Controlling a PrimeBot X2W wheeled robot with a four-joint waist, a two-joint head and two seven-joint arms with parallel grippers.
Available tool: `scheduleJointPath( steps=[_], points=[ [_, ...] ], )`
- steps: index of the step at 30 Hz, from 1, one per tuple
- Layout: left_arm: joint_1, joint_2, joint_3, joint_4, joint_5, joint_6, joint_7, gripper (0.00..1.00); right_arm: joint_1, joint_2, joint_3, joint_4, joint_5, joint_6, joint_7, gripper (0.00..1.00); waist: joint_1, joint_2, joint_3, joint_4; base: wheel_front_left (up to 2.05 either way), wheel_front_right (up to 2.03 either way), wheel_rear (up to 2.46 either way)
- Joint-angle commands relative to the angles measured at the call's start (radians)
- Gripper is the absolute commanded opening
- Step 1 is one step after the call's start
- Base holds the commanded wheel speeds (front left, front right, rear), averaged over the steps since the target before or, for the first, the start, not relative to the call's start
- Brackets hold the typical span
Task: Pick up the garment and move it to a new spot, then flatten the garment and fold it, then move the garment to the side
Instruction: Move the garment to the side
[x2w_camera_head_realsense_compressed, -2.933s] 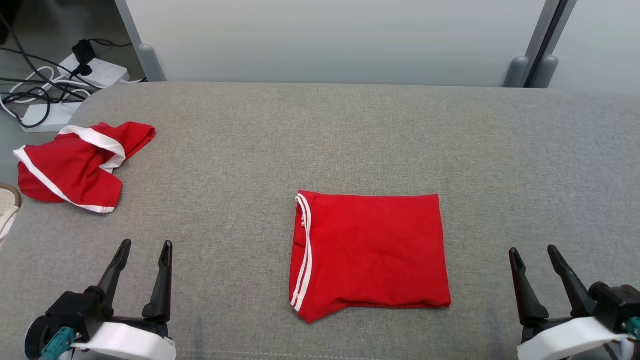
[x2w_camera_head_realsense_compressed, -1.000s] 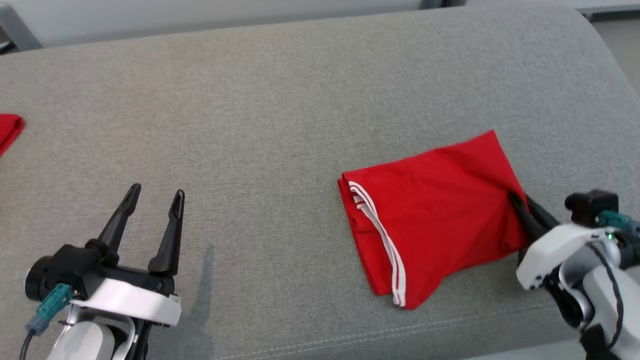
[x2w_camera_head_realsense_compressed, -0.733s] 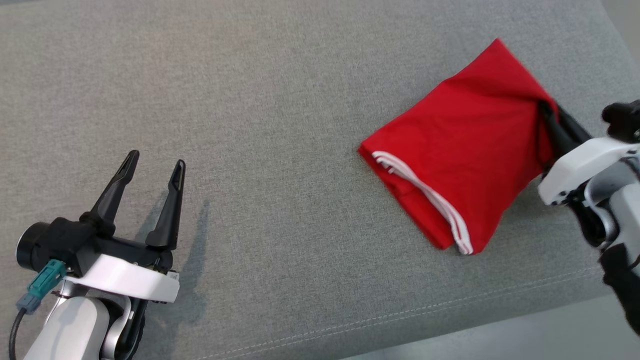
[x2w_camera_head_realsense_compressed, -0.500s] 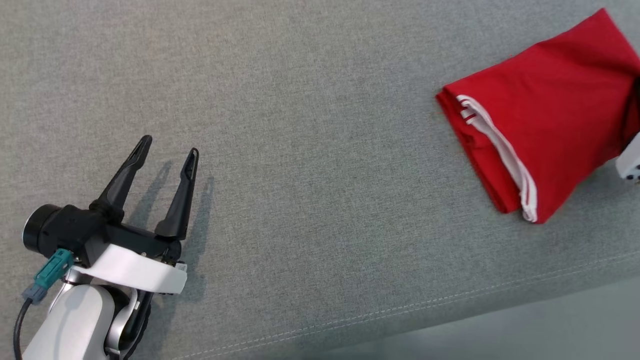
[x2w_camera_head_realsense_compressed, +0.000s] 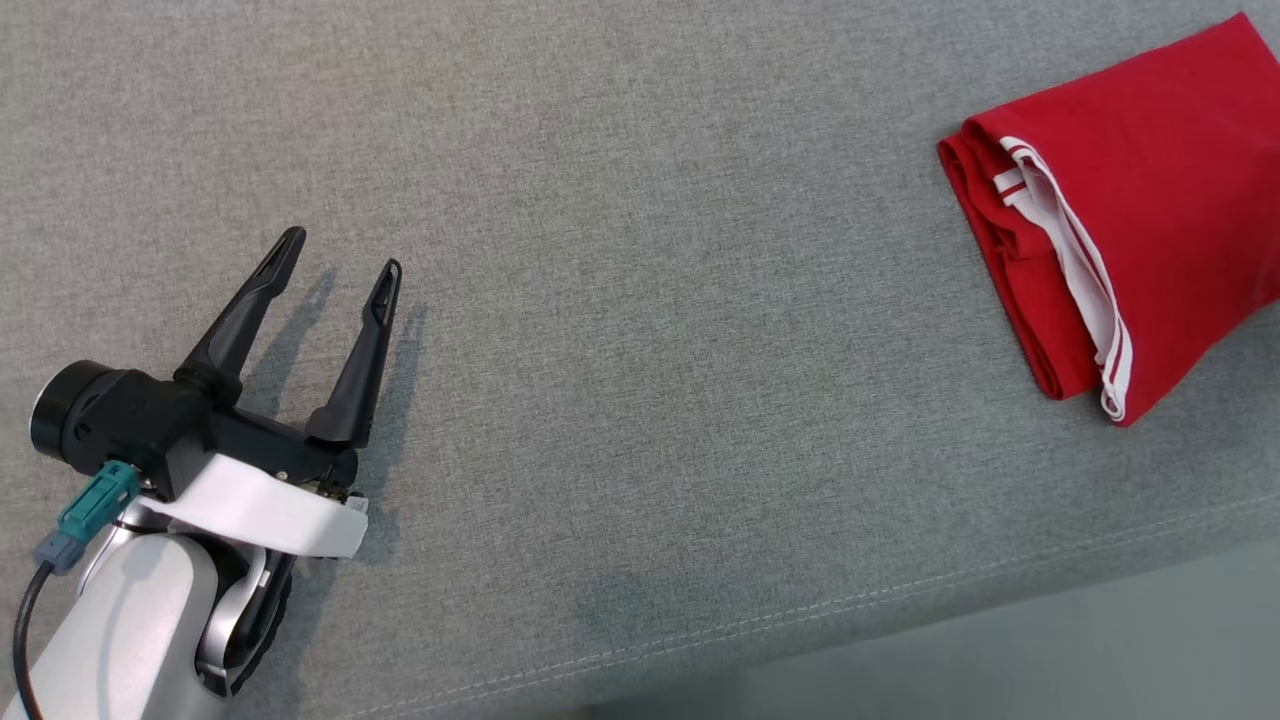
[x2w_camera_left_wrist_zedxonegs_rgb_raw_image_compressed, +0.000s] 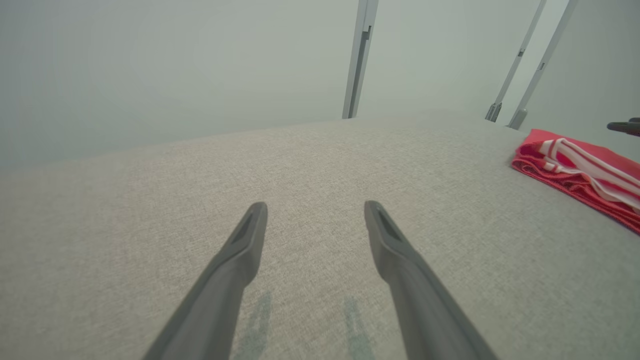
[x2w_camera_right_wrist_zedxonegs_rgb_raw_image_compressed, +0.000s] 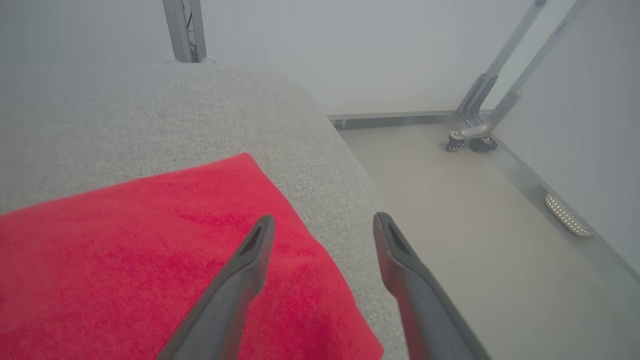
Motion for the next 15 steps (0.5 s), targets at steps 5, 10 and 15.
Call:
scheduleJointPath(
  steps=[5,10,15],
  points=[
    [0.002,0.028,0.040,-0.005,-0.003,0.009,0.000,1.00,0.091,0.022,-0.071,-0.261,-0.071,-0.003,-0.014,1.00,0.0000,-0.0001,-0.068,-0.024,0.00,0.00,0.00],
    [0.048,0.026,0.063,0.014,-0.020,0.037,-0.009,1.00,0.261,0.133,-0.121,-0.585,-0.140,-0.003,-0.014,1.00,0.0000,-0.0001,-0.153,-0.038,0.00,0.00,0.00],
    [0.100,0.026,0.092,0.020,-0.036,0.072,-0.018,1.00,0.428,0.230,-0.105,-0.838,-0.181,-0.003,-0.014,1.00,0.0000,-0.0001,-0.228,-0.034,0.00,0.00,0.00]
  ],
)
